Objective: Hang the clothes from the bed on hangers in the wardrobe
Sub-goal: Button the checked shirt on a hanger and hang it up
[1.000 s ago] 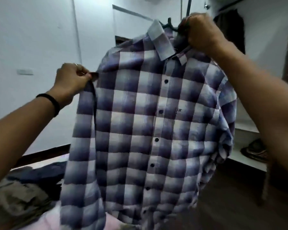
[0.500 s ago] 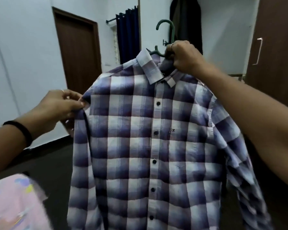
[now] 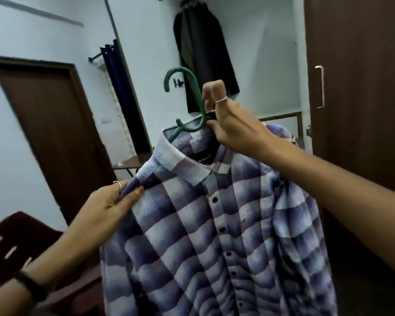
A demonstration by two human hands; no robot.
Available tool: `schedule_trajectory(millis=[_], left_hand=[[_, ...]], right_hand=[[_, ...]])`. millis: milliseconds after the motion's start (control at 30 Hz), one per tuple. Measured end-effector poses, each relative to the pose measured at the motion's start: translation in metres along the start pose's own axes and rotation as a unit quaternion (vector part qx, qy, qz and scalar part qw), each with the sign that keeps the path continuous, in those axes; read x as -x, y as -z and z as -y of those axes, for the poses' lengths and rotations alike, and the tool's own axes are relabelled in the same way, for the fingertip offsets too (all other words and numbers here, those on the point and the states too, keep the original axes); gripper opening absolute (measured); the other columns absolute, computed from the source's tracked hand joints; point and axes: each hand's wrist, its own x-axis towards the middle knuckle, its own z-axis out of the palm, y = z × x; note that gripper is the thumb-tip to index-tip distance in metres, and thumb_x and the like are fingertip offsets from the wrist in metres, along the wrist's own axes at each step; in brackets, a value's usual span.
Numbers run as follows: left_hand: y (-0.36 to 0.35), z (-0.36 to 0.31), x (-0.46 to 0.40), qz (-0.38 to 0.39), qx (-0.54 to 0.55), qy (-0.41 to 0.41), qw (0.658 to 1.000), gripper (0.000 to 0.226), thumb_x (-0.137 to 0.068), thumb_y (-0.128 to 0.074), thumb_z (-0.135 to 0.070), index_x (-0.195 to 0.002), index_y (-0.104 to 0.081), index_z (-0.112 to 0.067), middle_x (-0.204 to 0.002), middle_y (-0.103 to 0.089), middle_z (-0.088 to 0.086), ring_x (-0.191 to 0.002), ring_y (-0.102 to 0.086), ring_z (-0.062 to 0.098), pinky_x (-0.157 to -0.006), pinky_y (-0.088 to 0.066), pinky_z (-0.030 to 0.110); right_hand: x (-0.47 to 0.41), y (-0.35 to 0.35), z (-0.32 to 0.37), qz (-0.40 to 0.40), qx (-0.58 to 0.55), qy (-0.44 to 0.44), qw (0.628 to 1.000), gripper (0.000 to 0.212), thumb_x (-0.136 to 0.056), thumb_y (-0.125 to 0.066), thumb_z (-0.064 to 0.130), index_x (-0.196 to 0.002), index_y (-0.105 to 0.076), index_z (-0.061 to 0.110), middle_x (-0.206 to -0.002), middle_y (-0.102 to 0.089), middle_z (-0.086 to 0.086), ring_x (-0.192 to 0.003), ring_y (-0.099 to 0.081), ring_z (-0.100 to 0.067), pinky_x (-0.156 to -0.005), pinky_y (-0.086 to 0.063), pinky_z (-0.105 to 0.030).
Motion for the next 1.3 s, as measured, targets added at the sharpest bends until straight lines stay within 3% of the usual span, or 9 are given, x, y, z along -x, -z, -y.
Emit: schedule_trajectory(millis=[133, 300, 467, 667, 833, 933, 1000, 1067, 1300], left_hand=[[0.008, -0.054, -0.052, -0.087, -0.032, -0.042, 0.995, 0.034, -0.093, -0.058, -0.022, -0.060, -0.051, -0.023, -0.053, -0.050, -0.012, -0.050, -0.042, 0.005, -0.048, -0.035, 0.016], [0.052, -0.115, -0.112, -0.132, -0.052, -0.058, 0.988, 0.034, -0.094, -0.057, -0.016, -0.060, -0.050, -0.010, -0.051, -0.043, -0.002, -0.047, -0.041, 0.007, -0.047, -0.033, 0.017], [0.093, -0.170, -0.168, -0.146, -0.075, -0.089, 0.982, 0.030, -0.091, -0.060, -0.015, -0.061, -0.055, -0.011, -0.048, -0.045, 0.001, -0.049, -0.044, 0.009, -0.048, -0.034, 0.022], [0.117, -0.218, -0.205, -0.108, -0.052, -0.089, 0.989, 0.025, -0.092, -0.060, -0.015, -0.076, -0.064, 0.003, -0.054, -0.054, 0.016, -0.051, -0.050, 0.025, -0.051, -0.037, 0.024], [0.131, -0.224, -0.218, -0.003, 0.052, 0.042, 0.998, 0.037, -0.087, -0.064, -0.028, -0.067, -0.061, 0.002, -0.052, -0.057, 0.010, -0.049, -0.054, 0.023, -0.046, -0.039, 0.024], [0.138, -0.215, -0.223, 0.090, 0.146, 0.135, 0.976, 0.047, -0.059, -0.086, -0.046, -0.052, -0.068, -0.003, -0.054, -0.067, 0.008, -0.043, -0.063, 0.015, -0.037, -0.045, 0.018], [0.139, -0.198, -0.229, 0.133, 0.167, 0.167, 0.962, 0.075, -0.016, -0.089, -0.062, -0.064, -0.075, -0.007, -0.071, -0.072, 0.016, -0.059, -0.070, 0.027, -0.047, -0.056, 0.030], [0.135, -0.174, -0.241, 0.137, 0.198, 0.163, 0.957, 0.092, -0.007, -0.085, -0.066, -0.077, -0.076, -0.007, -0.084, -0.073, 0.021, -0.072, -0.071, 0.035, -0.061, -0.060, 0.040], [0.126, -0.104, -0.342, 0.038, 0.161, 0.063, 0.984, 0.034, -0.078, -0.066, -0.041, -0.071, -0.069, -0.008, -0.061, -0.070, 0.004, -0.050, -0.066, 0.013, -0.045, -0.046, 0.021]], right_hand=[[-0.034, 0.049, -0.026, -0.038, -0.029, -0.112, 0.993, 0.038, -0.080, -0.058, 0.033, -0.108, -0.035, 0.024, -0.083, -0.060, 0.000, -0.073, -0.059, -0.030, -0.071, -0.051, -0.049], [-0.094, 0.100, -0.041, 0.035, 0.025, -0.166, 0.985, 0.028, -0.084, -0.061, 0.024, -0.107, -0.052, 0.010, -0.098, -0.062, -0.007, -0.096, -0.059, -0.030, -0.083, -0.046, -0.035], [-0.152, 0.140, -0.047, 0.052, 0.097, -0.199, 0.974, 0.032, -0.085, -0.053, 0.016, -0.115, -0.046, 0.007, -0.113, -0.058, -0.019, -0.105, -0.054, -0.040, -0.089, -0.046, -0.045], [-0.193, 0.198, -0.045, 0.075, 0.169, -0.202, 0.962, 0.019, -0.101, -0.042, 0.029, -0.108, -0.045, 0.012, -0.106, -0.063, -0.018, -0.098, -0.057, -0.038, -0.068, -0.037, -0.038], [-0.212, 0.200, -0.039, 0.070, 0.289, -0.145, 0.944, 0.024, -0.102, -0.037, 0.028, -0.114, -0.046, 0.011, -0.110, -0.063, -0.018, -0.097, -0.058, -0.040, -0.066, -0.032, -0.037], [-0.226, 0.190, -0.042, 0.052, 0.311, -0.127, 0.940, 0.024, -0.103, -0.035, 0.027, -0.114, -0.046, 0.009, -0.109, -0.063, -0.018, -0.096, -0.058, -0.040, -0.064, -0.030, -0.037], [-0.238, 0.177, -0.048, 0.040, 0.321, -0.114, 0.939, 0.023, -0.103, -0.035, 0.026, -0.115, -0.045, 0.009, -0.110, -0.063, -0.018, -0.098, -0.058, -0.040, -0.065, -0.029, -0.037], [-0.248, 0.159, -0.058, 0.047, 0.327, -0.103, 0.938, 0.023, -0.102, -0.036, 0.027, -0.115, -0.045, 0.010, -0.112, -0.063, -0.017, -0.100, -0.059, -0.040, -0.066, -0.029, -0.037], [-0.324, 0.100, -0.123, 0.024, 0.360, -0.107, 0.927, 0.018, -0.100, -0.041, 0.024, -0.111, -0.047, 0.012, -0.110, -0.062, -0.018, -0.097, -0.058, -0.040, -0.067, -0.028, -0.037]])
